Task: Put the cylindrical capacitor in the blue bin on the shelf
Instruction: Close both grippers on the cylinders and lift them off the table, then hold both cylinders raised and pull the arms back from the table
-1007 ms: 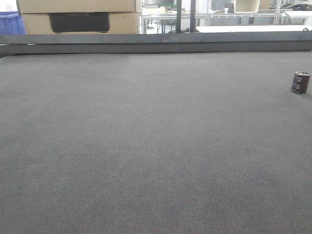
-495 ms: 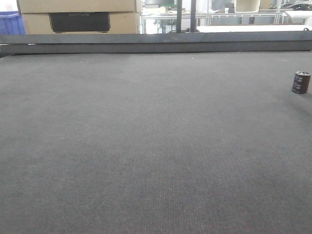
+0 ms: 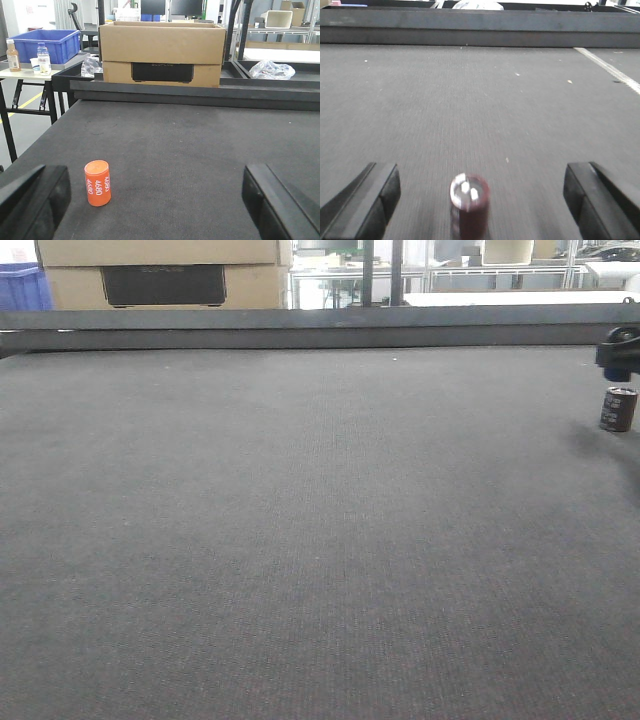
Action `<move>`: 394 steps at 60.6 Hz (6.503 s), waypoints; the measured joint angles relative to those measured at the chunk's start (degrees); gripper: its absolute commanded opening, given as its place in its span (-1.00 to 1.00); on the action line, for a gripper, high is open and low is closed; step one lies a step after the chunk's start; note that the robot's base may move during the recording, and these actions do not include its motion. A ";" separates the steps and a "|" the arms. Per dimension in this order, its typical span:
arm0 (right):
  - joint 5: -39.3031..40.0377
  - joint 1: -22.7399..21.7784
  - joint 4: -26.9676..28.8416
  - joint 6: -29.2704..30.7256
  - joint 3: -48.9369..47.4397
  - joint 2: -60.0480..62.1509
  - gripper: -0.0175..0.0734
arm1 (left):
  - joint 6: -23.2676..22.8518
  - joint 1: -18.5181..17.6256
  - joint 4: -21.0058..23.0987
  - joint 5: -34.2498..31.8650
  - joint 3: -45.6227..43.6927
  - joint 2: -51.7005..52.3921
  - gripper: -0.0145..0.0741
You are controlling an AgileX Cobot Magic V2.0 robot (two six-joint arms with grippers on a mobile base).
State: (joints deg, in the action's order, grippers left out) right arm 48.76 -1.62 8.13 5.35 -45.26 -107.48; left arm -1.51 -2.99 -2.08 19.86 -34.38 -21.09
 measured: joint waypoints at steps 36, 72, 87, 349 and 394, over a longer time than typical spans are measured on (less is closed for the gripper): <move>-2.50 0.00 0.95 0.00 -8.53 -12.47 0.36 | 0.00 0.00 0.00 0.00 0.00 0.00 0.69; -3.33 0.00 1.11 0.00 -8.34 -7.42 -0.97 | 0.00 0.00 -0.99 -1.21 0.51 -1.62 0.69; -14.87 0.00 0.99 0.00 -7.73 11.33 -0.97 | 0.00 0.00 -1.21 -14.02 7.15 -11.29 0.69; -72.37 8.43 -5.83 0.39 1.12 77.73 -0.97 | 10.36 -6.68 9.20 18.77 -25.03 -24.26 -0.92; -72.83 8.43 -6.05 0.50 1.12 77.73 -0.97 | 10.36 -6.68 9.12 18.81 -25.03 -24.26 -0.92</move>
State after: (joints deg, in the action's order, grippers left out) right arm -24.07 6.81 2.08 5.85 -44.14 -29.75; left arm 8.85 -9.66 7.04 38.66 -59.42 -45.35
